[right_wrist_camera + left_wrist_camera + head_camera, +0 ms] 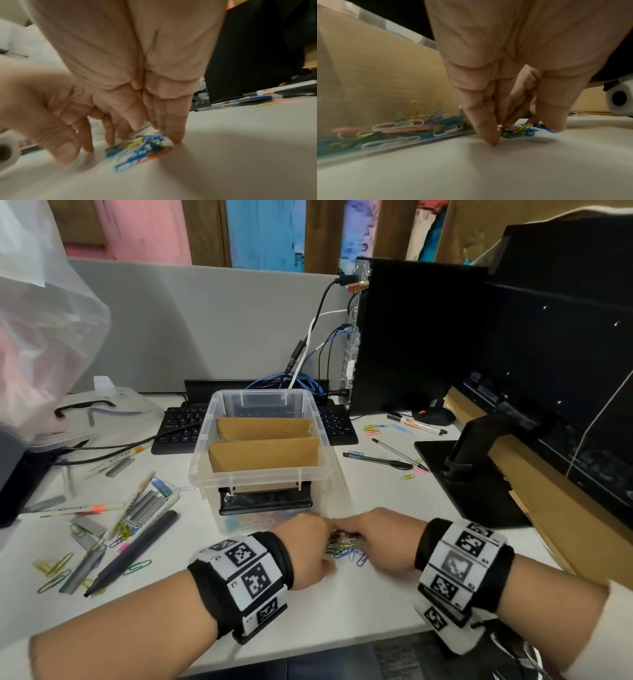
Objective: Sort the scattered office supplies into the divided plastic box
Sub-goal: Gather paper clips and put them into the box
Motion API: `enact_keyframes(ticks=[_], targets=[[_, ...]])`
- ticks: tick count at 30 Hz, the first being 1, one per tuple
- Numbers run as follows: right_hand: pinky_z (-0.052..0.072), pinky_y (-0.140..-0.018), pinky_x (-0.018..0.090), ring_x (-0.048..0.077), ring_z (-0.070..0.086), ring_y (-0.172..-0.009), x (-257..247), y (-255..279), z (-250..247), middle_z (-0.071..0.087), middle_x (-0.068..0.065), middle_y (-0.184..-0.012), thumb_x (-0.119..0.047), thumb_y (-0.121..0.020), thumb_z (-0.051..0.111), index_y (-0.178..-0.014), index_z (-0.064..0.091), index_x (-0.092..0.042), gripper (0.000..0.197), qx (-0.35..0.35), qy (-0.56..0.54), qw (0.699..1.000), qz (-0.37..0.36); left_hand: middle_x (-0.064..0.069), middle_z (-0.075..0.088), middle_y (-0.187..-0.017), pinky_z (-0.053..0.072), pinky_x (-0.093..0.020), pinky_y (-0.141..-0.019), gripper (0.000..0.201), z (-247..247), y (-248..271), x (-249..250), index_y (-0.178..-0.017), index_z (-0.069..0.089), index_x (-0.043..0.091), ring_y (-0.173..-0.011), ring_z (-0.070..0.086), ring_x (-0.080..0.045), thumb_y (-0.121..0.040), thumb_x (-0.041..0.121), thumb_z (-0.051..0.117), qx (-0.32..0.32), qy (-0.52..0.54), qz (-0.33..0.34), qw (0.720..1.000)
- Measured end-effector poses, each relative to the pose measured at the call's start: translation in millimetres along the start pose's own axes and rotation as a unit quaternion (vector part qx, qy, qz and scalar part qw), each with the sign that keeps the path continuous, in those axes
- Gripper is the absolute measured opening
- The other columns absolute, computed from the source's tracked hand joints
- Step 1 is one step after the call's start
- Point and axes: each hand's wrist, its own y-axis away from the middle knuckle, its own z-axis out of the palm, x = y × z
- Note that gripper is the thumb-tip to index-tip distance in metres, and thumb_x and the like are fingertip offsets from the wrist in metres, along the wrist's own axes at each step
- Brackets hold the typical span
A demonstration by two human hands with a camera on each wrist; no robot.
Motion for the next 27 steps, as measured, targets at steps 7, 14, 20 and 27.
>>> enact_keyframes(ticks=[7,14,20,27], targets=[[0.037,-0.076,0.02,0.015,0.05,-0.095,15.6,-0.8,-14.6,0.051,-0.003,-0.103,-0.029,-0.079,0.072,-0.12,0.056,-0.016,0.046,0.025,0.003,0.998,0.066,-0.011,0.055,-0.118,0.043,-0.03,-0.085,0.032,-0.1,-17.9,6.0,-0.118,0.056,0.009,-0.107,0.055,-0.027,-0.09,0.024,0.059,-0.027,-0.081,-0.007,0.996],[0.039,-0.064,0.026,0.018,0.048,-0.082,6.1,-14.5,-4.4,0.046,-0.007,-0.08,-0.013,-0.079,0.068,-0.083,0.049,-0.019,0.021,0.048,0.029,0.997,0.049,-0.013,0.061,-0.115,0.045,-0.034,-0.087,0.024,2.1,-21.0,5.2,-0.113,0.056,0.006,-0.105,0.057,-0.028,-0.092,0.016,0.056,-0.051,-0.081,-0.014,0.995],[0.039,-0.07,0.023,0.019,0.05,-0.082,5.8,-21.0,-7.1,0.056,0.001,-0.089,-0.006,-0.082,0.061,-0.073,0.048,-0.018,0.021,0.034,0.054,0.996,0.055,-0.012,0.061,-0.114,0.045,-0.032,-0.086,0.021,8.5,-14.7,-1.5,-0.111,0.056,0.008,-0.106,0.057,-0.027,-0.092,0.016,0.052,-0.04,-0.063,-0.031,0.997],[0.038,-0.07,0.023,0.021,0.05,-0.082,9.2,-23.2,-3.9,0.055,0.001,-0.09,-0.002,-0.084,0.053,-0.063,0.038,-0.025,0.035,0.038,0.057,0.996,0.059,-0.012,0.06,-0.112,0.039,-0.027,-0.072,0.02,12.0,-12.9,-0.3,-0.109,0.053,0.009,-0.102,0.058,-0.027,-0.09,0.012,0.047,-0.031,-0.068,-0.047,0.996]])
